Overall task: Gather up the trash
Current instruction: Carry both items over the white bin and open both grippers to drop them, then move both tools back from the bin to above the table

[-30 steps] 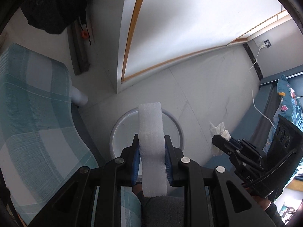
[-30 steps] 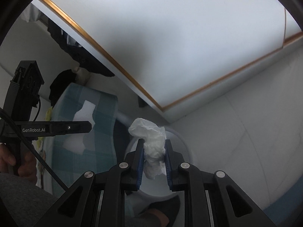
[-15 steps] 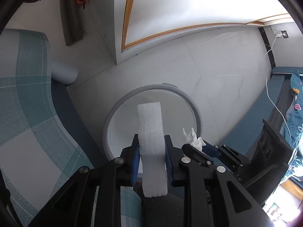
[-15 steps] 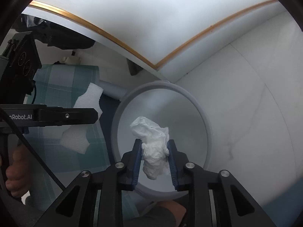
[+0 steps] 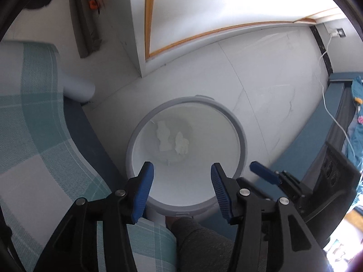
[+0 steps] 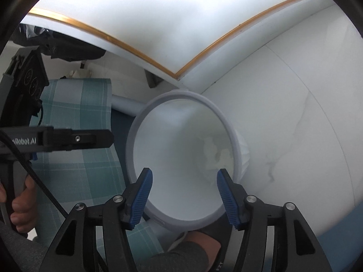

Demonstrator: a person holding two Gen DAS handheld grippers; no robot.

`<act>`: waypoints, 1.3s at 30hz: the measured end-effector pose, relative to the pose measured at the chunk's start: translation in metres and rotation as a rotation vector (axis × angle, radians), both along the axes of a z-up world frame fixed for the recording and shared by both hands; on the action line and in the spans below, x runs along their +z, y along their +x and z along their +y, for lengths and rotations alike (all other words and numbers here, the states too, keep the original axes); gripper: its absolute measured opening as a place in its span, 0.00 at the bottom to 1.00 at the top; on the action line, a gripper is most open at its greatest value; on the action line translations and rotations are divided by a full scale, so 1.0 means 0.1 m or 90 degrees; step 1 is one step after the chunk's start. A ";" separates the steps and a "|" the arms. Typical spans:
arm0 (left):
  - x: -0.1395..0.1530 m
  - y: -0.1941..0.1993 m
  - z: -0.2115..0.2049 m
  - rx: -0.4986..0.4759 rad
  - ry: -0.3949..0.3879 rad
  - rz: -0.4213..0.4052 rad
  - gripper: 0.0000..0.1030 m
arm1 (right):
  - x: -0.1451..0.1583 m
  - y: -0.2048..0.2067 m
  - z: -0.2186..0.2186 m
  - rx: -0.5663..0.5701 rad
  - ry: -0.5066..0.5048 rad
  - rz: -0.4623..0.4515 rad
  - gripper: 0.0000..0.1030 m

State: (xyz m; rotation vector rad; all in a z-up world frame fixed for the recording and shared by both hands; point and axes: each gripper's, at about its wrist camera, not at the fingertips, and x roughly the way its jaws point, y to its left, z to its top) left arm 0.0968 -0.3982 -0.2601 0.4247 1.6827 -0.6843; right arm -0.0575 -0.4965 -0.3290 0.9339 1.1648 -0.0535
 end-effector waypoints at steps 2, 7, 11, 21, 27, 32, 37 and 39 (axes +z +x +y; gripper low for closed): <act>0.10 -0.03 0.00 -0.010 -0.005 -0.023 0.46 | 0.01 0.03 -0.03 -0.010 -0.011 -0.006 0.58; 0.46 -0.06 0.10 -0.001 -0.034 -0.081 0.46 | 0.31 -0.06 -0.19 -0.038 -0.043 -0.033 0.59; 0.92 -0.08 0.27 0.040 -0.067 -0.169 0.46 | 0.71 -0.13 -0.32 -0.068 -0.080 -0.077 0.63; 2.39 -0.24 0.95 0.167 -0.215 -0.377 0.58 | 1.91 -0.25 -0.37 -0.117 -0.189 -0.210 0.64; 2.82 -0.33 1.41 0.226 -0.257 -0.468 0.72 | 2.78 -0.34 -0.14 -0.107 -0.279 -0.316 0.69; 2.97 -0.38 1.93 0.298 -0.269 -0.519 0.78 | 3.40 -0.40 0.23 -0.077 -0.306 -0.409 0.75; 3.14 -0.54 2.53 0.350 -0.278 -0.572 0.83 | 3.80 -0.42 0.79 -0.011 -0.345 -0.484 0.79; 3.18 -0.61 2.73 0.366 -0.276 -0.589 0.83 | 3.89 -0.45 1.04 0.016 -0.347 -0.508 0.82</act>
